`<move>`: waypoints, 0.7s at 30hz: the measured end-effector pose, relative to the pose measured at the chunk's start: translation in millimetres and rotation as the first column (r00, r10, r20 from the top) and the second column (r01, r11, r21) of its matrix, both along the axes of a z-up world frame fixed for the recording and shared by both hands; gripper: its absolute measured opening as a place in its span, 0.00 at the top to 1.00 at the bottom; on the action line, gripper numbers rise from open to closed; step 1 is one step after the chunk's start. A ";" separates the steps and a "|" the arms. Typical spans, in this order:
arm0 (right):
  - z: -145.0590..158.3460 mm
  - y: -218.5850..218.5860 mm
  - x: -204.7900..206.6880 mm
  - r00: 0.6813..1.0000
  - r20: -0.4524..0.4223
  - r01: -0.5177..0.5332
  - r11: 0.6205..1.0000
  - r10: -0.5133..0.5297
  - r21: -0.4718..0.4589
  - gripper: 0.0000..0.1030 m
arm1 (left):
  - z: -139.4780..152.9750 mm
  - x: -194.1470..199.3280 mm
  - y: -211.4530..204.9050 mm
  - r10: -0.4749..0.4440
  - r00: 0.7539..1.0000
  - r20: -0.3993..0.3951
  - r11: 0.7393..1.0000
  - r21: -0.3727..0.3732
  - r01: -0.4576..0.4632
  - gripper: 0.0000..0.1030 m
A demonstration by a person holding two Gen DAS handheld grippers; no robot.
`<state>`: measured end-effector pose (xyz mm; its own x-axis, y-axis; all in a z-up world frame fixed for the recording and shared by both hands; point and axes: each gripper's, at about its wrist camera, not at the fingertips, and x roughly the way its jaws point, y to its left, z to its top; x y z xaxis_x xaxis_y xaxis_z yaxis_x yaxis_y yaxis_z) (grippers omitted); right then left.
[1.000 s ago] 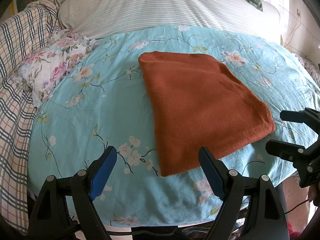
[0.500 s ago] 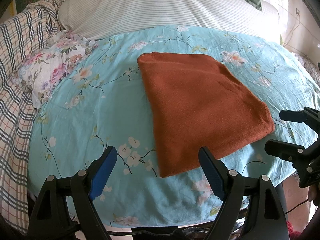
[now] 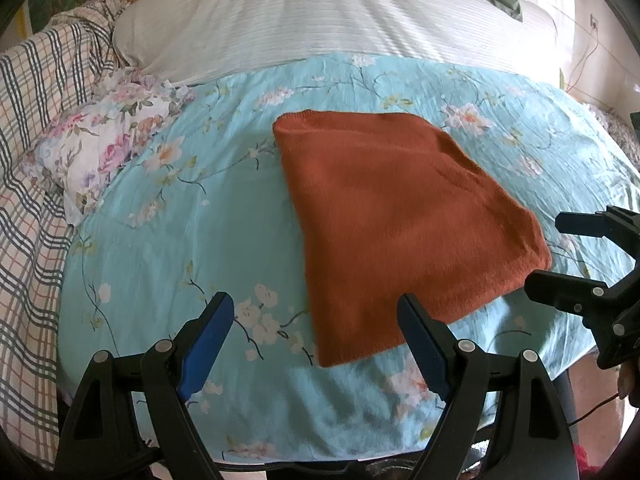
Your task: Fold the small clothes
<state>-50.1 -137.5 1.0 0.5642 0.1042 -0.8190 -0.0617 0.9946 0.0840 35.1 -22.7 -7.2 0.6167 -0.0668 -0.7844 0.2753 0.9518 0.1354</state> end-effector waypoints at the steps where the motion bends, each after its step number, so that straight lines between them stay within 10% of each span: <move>1: -0.1 -1.7 1.4 1.000 0.000 0.000 1.000 0.000 0.001 0.01 | 0.3 1.4 0.4 0.001 1.000 0.001 1.000 -0.001 -0.001 0.18; 21: -11.3 -25.7 26.6 1.000 -0.011 0.029 0.999 -0.029 0.016 0.01 | -1.9 24.2 -5.3 0.007 1.000 -0.009 1.000 -0.021 -0.008 0.18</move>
<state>-23.6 -163.1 -10.4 0.5585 0.1008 -0.8234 -0.0315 0.9945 0.1004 59.3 -28.0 -9.1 0.6100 -0.0790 -0.7885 0.2693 0.9565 0.1125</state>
